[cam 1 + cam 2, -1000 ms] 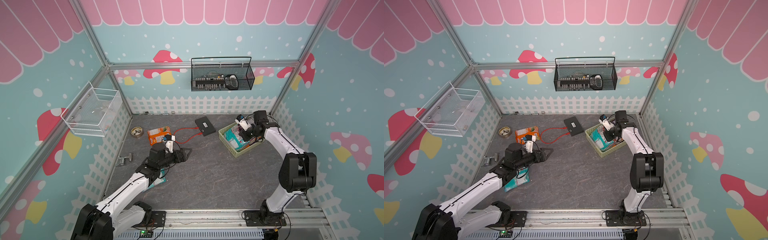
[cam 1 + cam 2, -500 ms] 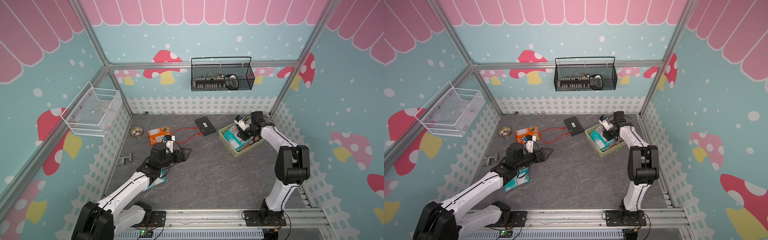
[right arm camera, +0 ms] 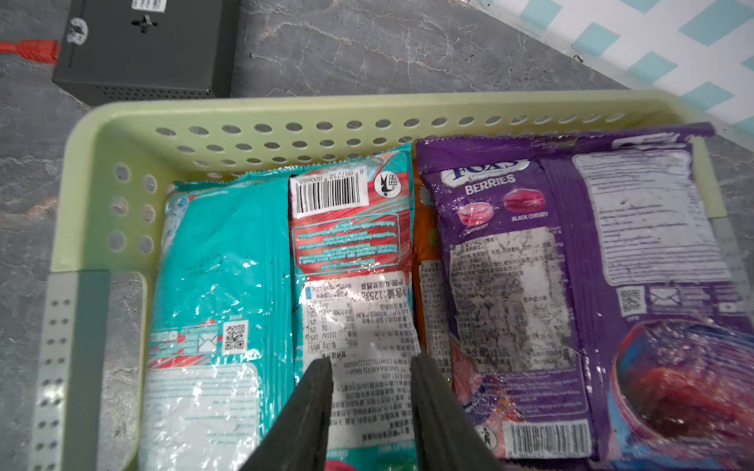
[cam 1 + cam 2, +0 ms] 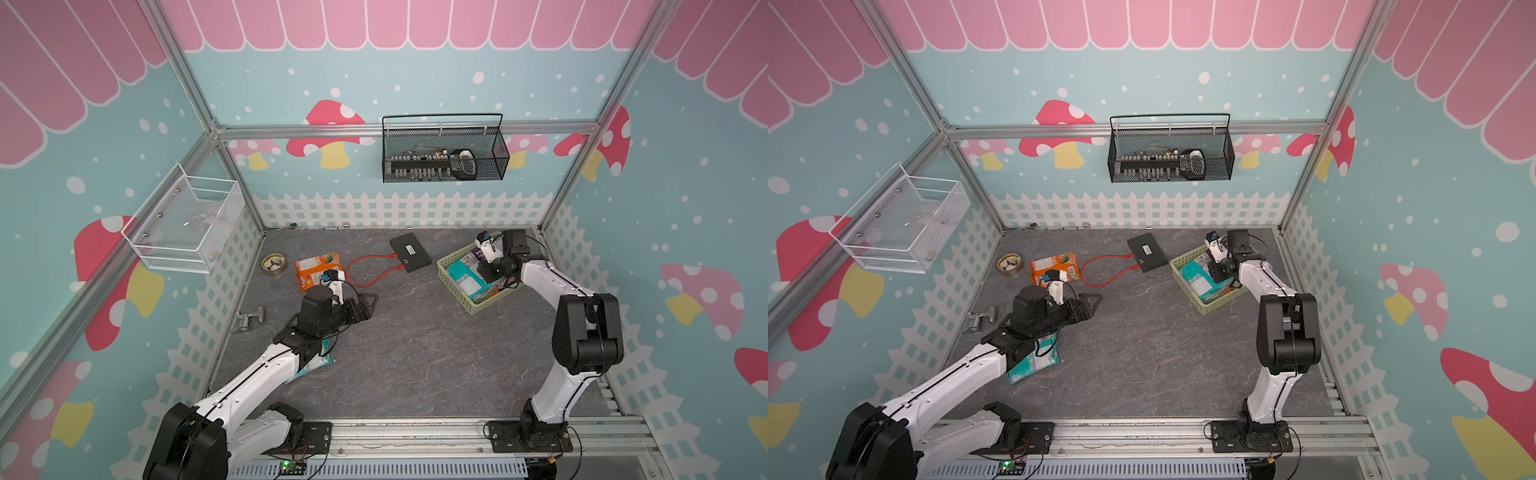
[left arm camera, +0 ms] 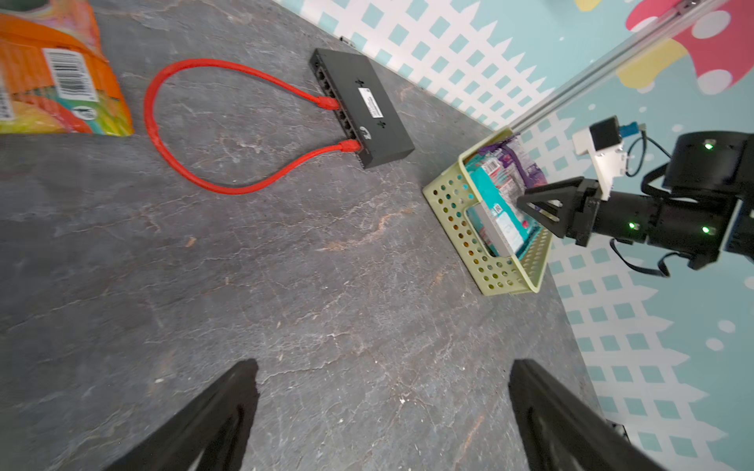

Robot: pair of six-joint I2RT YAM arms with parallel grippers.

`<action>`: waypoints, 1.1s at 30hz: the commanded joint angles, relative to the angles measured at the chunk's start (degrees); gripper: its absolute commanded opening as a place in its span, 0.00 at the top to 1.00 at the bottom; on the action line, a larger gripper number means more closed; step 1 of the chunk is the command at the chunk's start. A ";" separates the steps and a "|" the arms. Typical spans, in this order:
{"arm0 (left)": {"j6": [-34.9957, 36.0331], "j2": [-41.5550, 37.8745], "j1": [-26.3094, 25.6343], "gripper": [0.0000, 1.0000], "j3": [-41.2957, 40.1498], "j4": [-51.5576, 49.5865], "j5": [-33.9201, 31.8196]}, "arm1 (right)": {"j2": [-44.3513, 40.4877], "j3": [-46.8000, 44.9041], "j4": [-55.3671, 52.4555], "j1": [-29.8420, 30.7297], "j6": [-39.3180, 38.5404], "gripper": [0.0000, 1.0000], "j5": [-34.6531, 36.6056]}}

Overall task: Put the candies in the basket
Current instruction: Place the candy in the basket, then move the candy to the center of the board.

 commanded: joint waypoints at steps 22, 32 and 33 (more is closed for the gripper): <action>-20.50 -7.77 16.27 0.01 -6.24 -18.77 -25.55 | -22.86 -16.16 12.89 12.91 39.30 0.59 -1.00; -21.82 -11.02 21.10 0.01 -11.77 -18.36 -20.79 | -15.99 -21.91 26.59 36.27 53.77 0.55 0.88; -21.92 -11.02 21.07 0.01 -12.21 -18.49 -20.48 | -15.03 -22.57 29.29 38.57 55.14 0.54 0.89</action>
